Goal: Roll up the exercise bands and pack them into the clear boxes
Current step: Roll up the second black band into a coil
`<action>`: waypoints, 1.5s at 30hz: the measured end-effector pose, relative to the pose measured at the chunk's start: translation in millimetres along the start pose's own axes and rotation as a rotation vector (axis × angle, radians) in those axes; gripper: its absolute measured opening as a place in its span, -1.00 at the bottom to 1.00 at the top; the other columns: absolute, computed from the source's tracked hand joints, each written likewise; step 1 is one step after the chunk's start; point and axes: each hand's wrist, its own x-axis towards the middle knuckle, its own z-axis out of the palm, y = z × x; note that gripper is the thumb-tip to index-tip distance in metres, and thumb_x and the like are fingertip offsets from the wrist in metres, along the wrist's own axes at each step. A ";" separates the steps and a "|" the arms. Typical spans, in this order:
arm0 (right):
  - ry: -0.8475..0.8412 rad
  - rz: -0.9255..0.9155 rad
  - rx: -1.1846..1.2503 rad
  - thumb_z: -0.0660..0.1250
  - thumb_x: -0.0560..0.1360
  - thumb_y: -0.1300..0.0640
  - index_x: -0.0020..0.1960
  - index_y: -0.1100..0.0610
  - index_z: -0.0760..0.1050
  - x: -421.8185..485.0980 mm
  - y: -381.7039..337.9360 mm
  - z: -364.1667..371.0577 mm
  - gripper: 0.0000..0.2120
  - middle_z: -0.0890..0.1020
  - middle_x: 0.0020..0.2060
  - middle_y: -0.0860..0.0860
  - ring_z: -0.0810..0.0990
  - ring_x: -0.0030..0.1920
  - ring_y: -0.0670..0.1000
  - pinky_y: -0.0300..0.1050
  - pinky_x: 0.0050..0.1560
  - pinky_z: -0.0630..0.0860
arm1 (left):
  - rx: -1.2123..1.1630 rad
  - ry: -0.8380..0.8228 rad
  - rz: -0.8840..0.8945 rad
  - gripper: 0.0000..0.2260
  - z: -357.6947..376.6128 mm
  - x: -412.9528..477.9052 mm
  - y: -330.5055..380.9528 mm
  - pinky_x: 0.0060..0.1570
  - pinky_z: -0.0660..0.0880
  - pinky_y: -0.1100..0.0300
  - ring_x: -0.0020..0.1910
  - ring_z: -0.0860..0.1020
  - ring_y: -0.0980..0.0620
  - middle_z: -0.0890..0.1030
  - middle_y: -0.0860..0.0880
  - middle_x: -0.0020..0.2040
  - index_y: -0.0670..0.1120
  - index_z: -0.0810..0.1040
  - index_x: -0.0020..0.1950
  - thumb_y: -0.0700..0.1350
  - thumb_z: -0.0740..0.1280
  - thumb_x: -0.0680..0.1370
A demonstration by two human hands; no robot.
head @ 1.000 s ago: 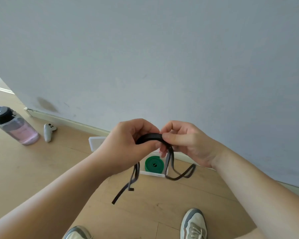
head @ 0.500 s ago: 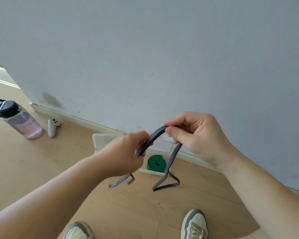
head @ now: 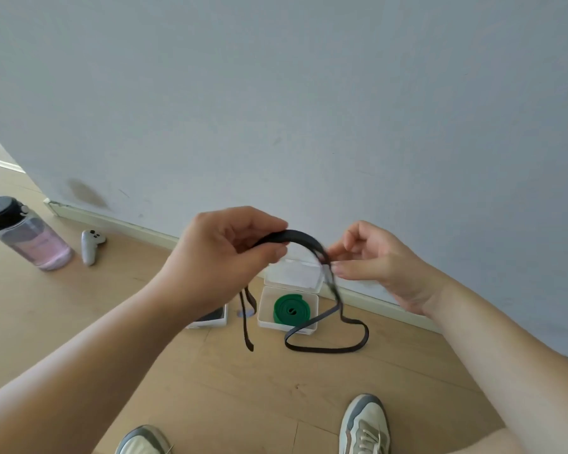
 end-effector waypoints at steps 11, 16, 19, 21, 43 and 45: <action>0.084 -0.170 -0.177 0.54 0.45 0.34 0.01 0.14 0.57 0.7 -28.2 34.3 -0.77 0.76 -0.20 0.04 0.72 -0.21 0.05 -0.05 -0.07 0.67 | 0.348 -0.129 0.221 -0.59 14.1 -1.4 -12.0 -0.08 0.57 0.35 0.00 0.65 0.20 0.65 0.28 0.08 0.16 0.58 0.23 -0.26 0.48 0.51; 0.186 -0.198 -0.295 0.52 0.48 0.30 -0.07 0.05 0.73 -0.9 -26.0 20.5 -0.84 0.75 -0.24 -0.12 0.69 -0.20 -0.21 -0.38 -0.11 0.52 | 0.549 -0.290 0.017 -0.66 -1.2 2.3 -26.5 -0.18 0.52 0.35 -0.22 0.57 0.21 0.60 0.22 -0.13 0.30 0.51 0.14 -0.15 0.41 0.55; 0.324 -0.232 -0.318 0.48 0.52 0.29 -0.09 0.03 0.70 -1.8 -20.1 -2.1 -0.84 0.74 -0.23 -0.08 0.67 -0.21 -0.17 -0.23 -0.03 0.60 | 0.624 -0.385 -0.095 -0.76 -11.5 -1.0 -34.0 -0.01 0.61 0.08 -0.21 0.58 0.13 0.61 0.15 -0.21 0.24 0.57 0.01 -0.14 0.34 0.55; 0.373 -0.176 -0.400 0.44 0.56 0.24 -0.09 -0.03 0.65 -1.8 -10.2 -17.6 -0.82 0.70 -0.19 -0.05 0.65 -0.17 -0.06 -0.15 -0.03 0.59 | 0.586 -0.318 -0.128 -0.76 -19.1 -0.6 -33.0 0.07 0.62 0.06 -0.14 0.63 0.13 0.66 0.17 -0.17 0.23 0.62 0.06 -0.13 0.38 0.55; 0.050 -0.085 -0.176 0.43 0.58 0.24 0.05 0.05 0.69 2.3 -7.9 38.9 -0.87 0.68 -0.32 0.05 0.59 -0.31 0.02 0.00 -0.15 0.60 | 0.501 -0.109 0.048 -0.76 -10.1 0.7 -12.8 -0.17 0.56 0.36 -0.17 0.62 0.23 0.63 0.22 -0.09 0.16 0.65 0.06 -0.07 0.57 0.47; 0.069 -0.076 -0.222 0.43 0.58 0.23 0.00 0.00 0.69 3.4 -6.1 31.2 -0.85 0.67 -0.35 0.02 0.58 -0.33 0.00 -0.04 -0.17 0.59 | 0.510 -0.127 -0.011 -0.86 -18.5 1.8 -14.0 -0.28 0.51 0.40 -0.30 0.58 0.24 0.63 0.29 -0.20 0.16 0.68 -0.03 -0.07 0.53 0.50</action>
